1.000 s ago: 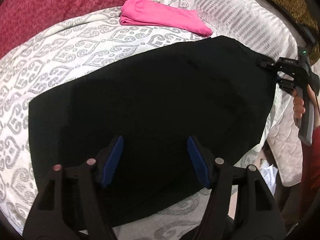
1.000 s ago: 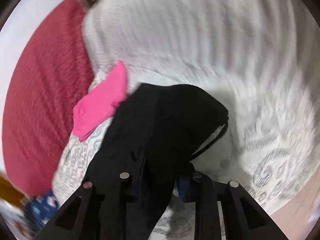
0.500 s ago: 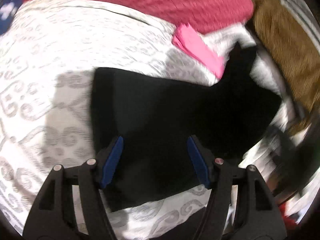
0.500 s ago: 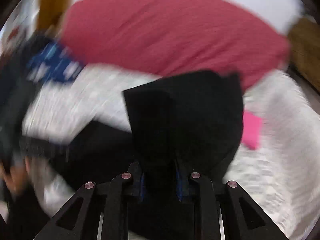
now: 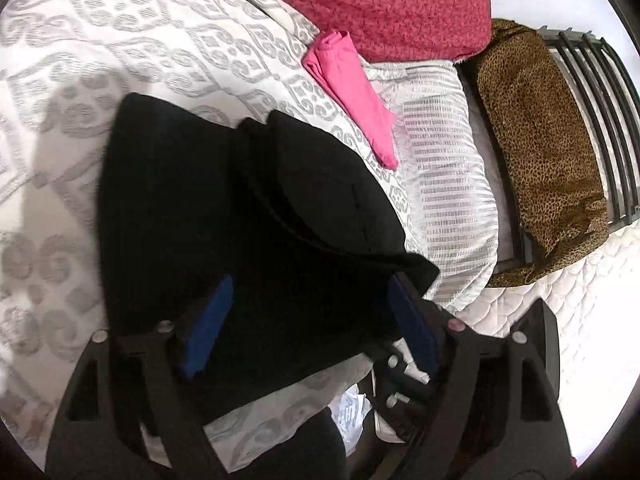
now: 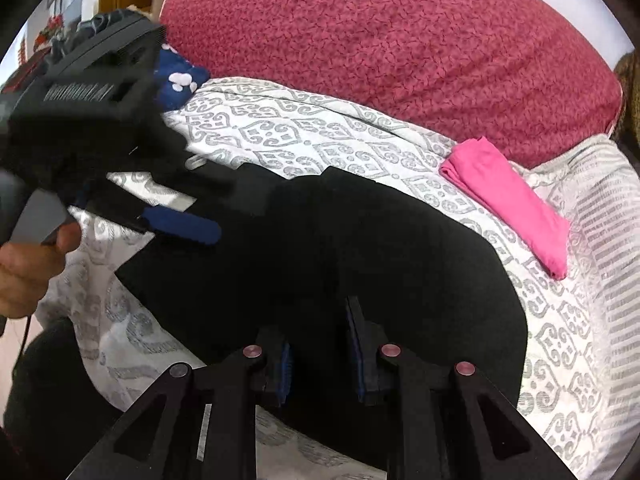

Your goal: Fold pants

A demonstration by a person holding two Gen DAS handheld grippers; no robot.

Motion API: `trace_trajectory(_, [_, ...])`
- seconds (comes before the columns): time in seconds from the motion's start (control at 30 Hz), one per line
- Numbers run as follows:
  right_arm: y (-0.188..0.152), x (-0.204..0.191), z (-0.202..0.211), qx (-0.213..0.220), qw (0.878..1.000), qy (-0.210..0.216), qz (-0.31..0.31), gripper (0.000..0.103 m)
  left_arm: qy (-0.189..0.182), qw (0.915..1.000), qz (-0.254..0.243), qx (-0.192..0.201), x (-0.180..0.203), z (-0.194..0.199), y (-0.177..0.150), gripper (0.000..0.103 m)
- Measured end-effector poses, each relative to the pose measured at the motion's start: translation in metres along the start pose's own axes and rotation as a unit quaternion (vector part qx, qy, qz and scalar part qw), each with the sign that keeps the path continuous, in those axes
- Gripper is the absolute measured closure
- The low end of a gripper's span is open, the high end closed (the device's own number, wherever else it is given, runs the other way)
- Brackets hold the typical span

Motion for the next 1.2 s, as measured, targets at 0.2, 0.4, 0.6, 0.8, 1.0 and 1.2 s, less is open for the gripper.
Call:
trace_trajectory(0.2, [-0.006, -0.002, -0.002, -0.003, 1.000, -0.007, 0.010, 0.080, 0.000, 1.0000, 0.007, -0.002, 0.005, -0.005, 0.010, 0.023])
trace_trajectory(0.4, [-0.009, -0.007, -0.002, -0.003, 1.000, -0.007, 0.020, 0.080, -0.014, 0.9994, 0.031, 0.000, -0.004, -0.005, 0.013, 0.023])
trace_trajectory(0.6, [-0.009, -0.005, -0.005, -0.002, 1.000, -0.006, 0.020, 0.080, 0.006, 0.9995, 0.009, -0.031, 0.017, -0.040, 0.021, 0.031])
trace_trajectory(0.8, [-0.011, 0.000, -0.002, -0.002, 1.000, 0.005, 0.005, 0.077, 0.083, 0.9952, -0.046, -0.024, 0.025, -0.037, 0.023, 0.085])
trace_trajectory(1.0, [-0.015, 0.000, 0.005, -0.011, 1.000, 0.027, 0.000, 0.059, 0.109, 0.9921, -0.062, -0.007, 0.025, -0.031, 0.019, 0.085])
trace_trajectory(1.2, [-0.023, 0.026, 0.029, -0.003, 0.997, 0.073, -0.041, 0.051, 0.131, 0.9865, -0.097, 0.017, 0.041, -0.016, 0.019, 0.086])
Point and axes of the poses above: each gripper's, at about its wrist camera, not at the fingertips, and z roughly against the way its jaws point, x to its right, y to its top, the point moved 7 cm from there along -z, roughly the way its jaws point, and after that the axes turned 10 degrees about -x, right-handed, at the moved point
